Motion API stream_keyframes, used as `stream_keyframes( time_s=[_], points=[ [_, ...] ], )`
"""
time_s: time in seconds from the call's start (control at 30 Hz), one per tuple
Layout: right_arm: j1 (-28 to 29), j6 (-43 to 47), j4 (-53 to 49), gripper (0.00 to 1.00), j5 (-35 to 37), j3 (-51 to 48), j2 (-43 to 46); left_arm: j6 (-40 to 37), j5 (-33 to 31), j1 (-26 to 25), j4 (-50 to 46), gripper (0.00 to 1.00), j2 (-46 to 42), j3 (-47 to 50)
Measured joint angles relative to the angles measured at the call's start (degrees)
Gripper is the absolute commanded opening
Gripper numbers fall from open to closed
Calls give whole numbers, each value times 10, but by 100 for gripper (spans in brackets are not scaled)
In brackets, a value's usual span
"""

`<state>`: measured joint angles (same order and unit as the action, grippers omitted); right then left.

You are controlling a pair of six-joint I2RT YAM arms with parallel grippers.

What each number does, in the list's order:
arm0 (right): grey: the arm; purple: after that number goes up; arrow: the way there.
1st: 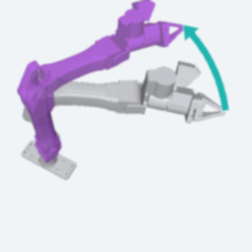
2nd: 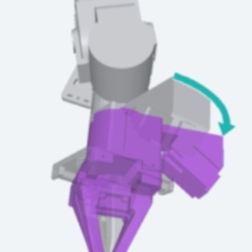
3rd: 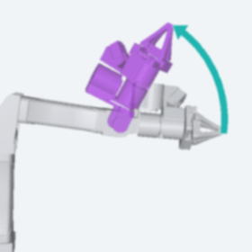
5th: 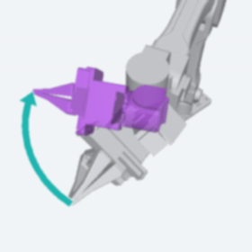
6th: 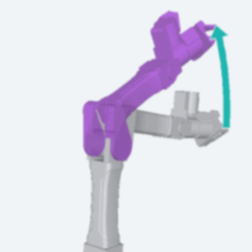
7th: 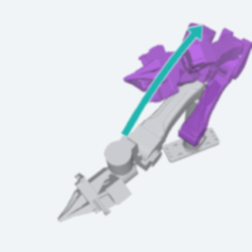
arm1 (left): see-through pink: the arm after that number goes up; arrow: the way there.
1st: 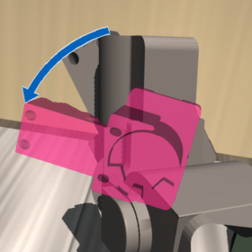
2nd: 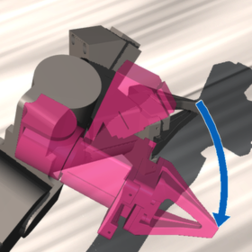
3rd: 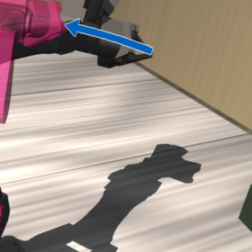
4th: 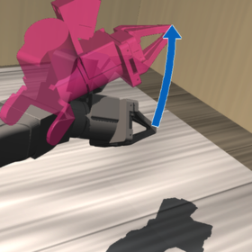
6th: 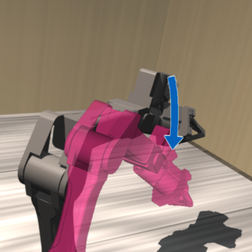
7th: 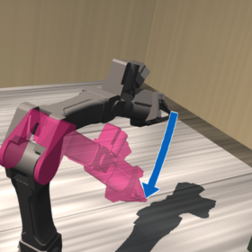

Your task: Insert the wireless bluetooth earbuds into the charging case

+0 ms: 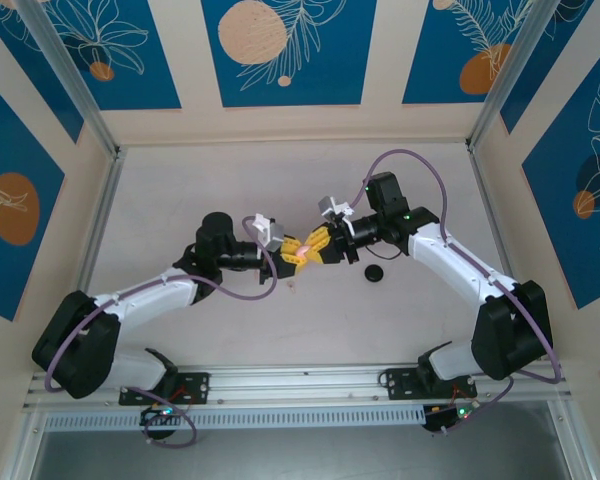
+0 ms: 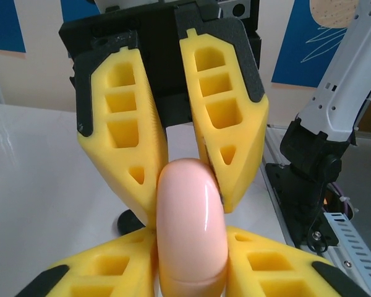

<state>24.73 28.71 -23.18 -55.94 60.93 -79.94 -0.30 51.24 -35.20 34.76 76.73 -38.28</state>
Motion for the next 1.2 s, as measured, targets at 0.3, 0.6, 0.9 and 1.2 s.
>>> stream_keyframes(
  time_s=[0.3,0.6,0.9,1.2],
  points=[
    [-1,-10,23,16,0,-2,8,-2,0,0,-1,31,0,0],
    [-1,-22,26,34,0,-4,10,-6,-2,0,-1,18,0,0],
    [-9,-64,54,42,30,-9,10,-10,-6,1,-18,17,0,0],
    [-47,-144,103,43,82,-10,10,-22,-11,2,-43,17,-3,0]
  ],
)
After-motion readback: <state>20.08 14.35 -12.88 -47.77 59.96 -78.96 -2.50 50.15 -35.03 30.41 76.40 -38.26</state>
